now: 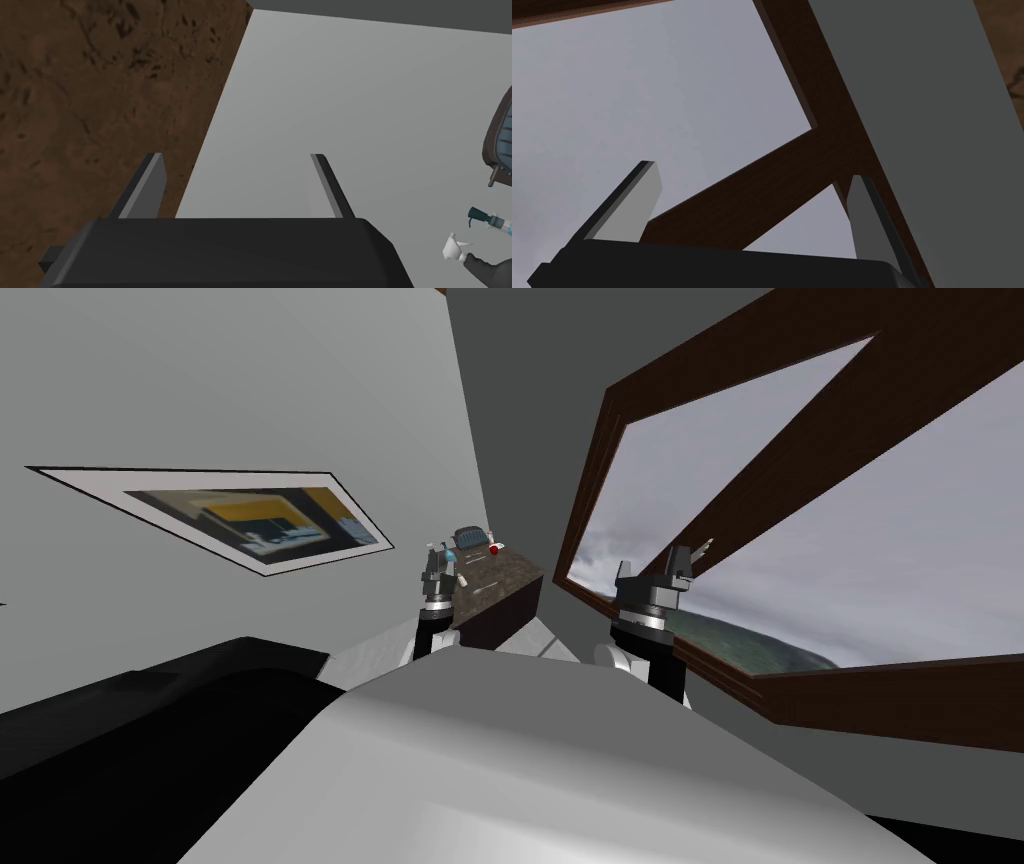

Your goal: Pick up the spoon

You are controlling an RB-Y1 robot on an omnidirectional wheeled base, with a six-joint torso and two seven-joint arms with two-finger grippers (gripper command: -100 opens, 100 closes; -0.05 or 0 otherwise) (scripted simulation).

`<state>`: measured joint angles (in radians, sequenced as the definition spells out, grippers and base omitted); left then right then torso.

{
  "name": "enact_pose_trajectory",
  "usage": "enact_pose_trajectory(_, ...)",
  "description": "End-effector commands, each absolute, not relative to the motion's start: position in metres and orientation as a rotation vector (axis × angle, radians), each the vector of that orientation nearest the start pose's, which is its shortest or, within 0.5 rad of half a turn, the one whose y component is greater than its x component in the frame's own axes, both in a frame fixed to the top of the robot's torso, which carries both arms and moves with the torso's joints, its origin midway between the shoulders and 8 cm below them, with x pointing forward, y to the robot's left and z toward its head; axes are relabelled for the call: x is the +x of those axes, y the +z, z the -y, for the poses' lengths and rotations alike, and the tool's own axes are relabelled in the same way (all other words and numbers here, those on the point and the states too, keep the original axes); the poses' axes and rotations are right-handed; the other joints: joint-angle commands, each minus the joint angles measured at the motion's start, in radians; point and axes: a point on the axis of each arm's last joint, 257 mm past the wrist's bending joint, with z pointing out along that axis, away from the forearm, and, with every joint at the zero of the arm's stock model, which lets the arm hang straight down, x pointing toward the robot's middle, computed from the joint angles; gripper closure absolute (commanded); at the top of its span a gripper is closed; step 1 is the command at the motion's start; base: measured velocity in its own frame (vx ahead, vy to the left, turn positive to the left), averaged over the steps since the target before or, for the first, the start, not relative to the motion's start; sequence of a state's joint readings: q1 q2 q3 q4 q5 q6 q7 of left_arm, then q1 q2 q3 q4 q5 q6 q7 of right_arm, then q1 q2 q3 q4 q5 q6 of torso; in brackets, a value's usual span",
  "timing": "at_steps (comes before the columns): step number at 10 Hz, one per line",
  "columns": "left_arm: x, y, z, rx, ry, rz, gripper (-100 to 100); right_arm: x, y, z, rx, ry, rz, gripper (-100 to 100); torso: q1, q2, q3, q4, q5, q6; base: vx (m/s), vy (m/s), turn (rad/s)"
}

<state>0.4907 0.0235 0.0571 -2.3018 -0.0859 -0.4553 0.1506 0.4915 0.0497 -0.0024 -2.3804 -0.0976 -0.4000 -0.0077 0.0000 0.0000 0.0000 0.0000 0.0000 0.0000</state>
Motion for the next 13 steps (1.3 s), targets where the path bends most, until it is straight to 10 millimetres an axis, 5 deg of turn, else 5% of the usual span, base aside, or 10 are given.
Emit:
enact_pose_trajectory(1,0.355,0.022,-0.287,-0.668,-1.341,-0.691,-100,0.337,0.052,0.293,0.745,1.378,-0.502,0,0.000,0.000,0.000,0.000,0.000,0.000,0.003,0.001,-0.049)
enact_pose_trajectory(13,0.423,-0.034,-0.321,-0.979,-1.436,-0.856,-100,0.337,0.052,0.293,0.745,1.378,-0.502,0,0.001,-0.001,0.000,0.000,0.000,0.000,0.008,0.009,-0.057)
